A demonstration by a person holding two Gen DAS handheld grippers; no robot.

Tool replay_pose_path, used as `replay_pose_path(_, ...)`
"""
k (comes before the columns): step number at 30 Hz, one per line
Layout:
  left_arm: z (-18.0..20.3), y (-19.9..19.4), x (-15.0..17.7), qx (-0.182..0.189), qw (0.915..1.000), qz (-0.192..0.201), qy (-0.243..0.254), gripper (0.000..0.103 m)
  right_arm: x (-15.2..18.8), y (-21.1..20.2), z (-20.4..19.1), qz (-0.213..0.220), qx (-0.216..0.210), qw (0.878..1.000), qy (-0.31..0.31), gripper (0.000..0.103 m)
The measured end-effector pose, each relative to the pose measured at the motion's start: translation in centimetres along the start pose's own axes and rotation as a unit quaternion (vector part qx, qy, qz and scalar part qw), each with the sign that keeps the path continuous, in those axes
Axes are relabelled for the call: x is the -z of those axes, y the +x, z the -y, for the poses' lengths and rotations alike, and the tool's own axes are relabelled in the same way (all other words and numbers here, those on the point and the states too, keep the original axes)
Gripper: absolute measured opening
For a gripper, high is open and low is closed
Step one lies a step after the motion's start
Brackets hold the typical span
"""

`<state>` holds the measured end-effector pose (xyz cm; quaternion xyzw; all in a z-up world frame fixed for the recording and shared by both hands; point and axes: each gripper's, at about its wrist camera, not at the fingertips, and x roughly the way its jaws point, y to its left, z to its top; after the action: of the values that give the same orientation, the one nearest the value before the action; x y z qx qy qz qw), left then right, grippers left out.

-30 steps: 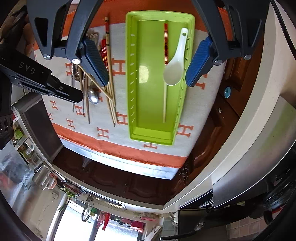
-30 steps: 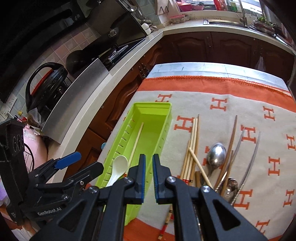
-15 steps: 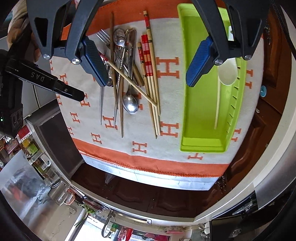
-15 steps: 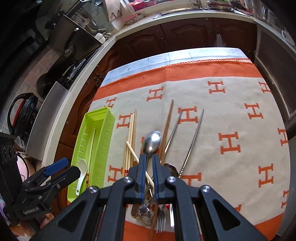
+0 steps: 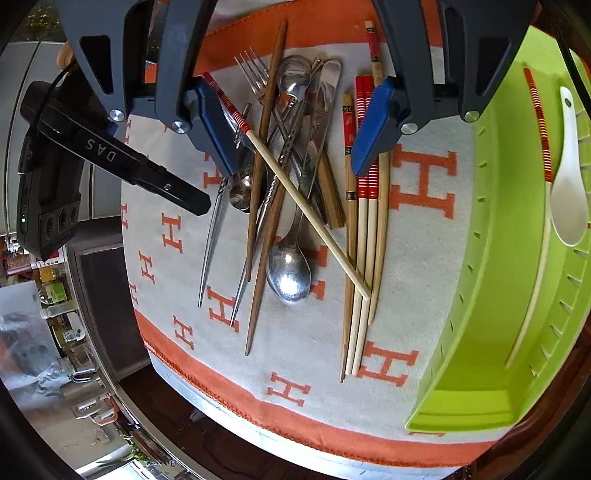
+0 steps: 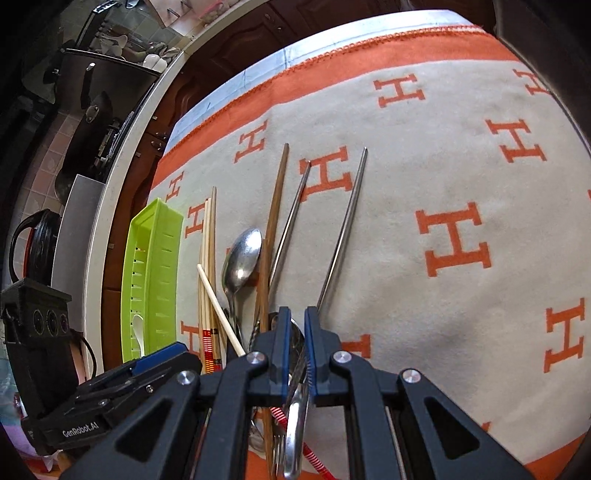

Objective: Organize utensils
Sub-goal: 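Grasp a silver metal chopstick with the right tool while the left tool grasps a wooden chopstick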

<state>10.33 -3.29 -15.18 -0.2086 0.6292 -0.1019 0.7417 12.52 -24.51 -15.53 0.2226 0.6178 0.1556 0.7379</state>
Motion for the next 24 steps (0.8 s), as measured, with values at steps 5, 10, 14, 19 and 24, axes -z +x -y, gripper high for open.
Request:
replay_pose_path(5,0.4,0.8,0.0,0.003,0.9999,-0.009,-0.011,0.057,0.1,1.5,1.2,-0.022,-0.003,1.0,0.018,0.007)
replay_pose_path(10,0.2,1.4,-0.1,0.006,0.9994,-0.02,-0.029,0.044,0.0,2.0,1.4,-0.023,-0.018,0.999,0.028,0.009)
replay_pose_path(14,0.2,1.9,-0.2,0.009,0.9988,-0.024,-0.041,0.042,-0.2,2.6,1.5,-0.023,-0.023,0.999,0.037,0.009)
replay_pose_path(19,0.5,2.0,-0.4,0.008,0.9987,-0.022,-0.045,0.035,0.1,2.4,1.6,-0.01,-0.022,0.999,0.033,0.008)
replay_pose_path(24,1.4,1.8,-0.5,0.013,0.999,-0.016,-0.039,0.029,0.4,2.2,2.1,-0.008,-0.031,0.999,0.037,0.007)
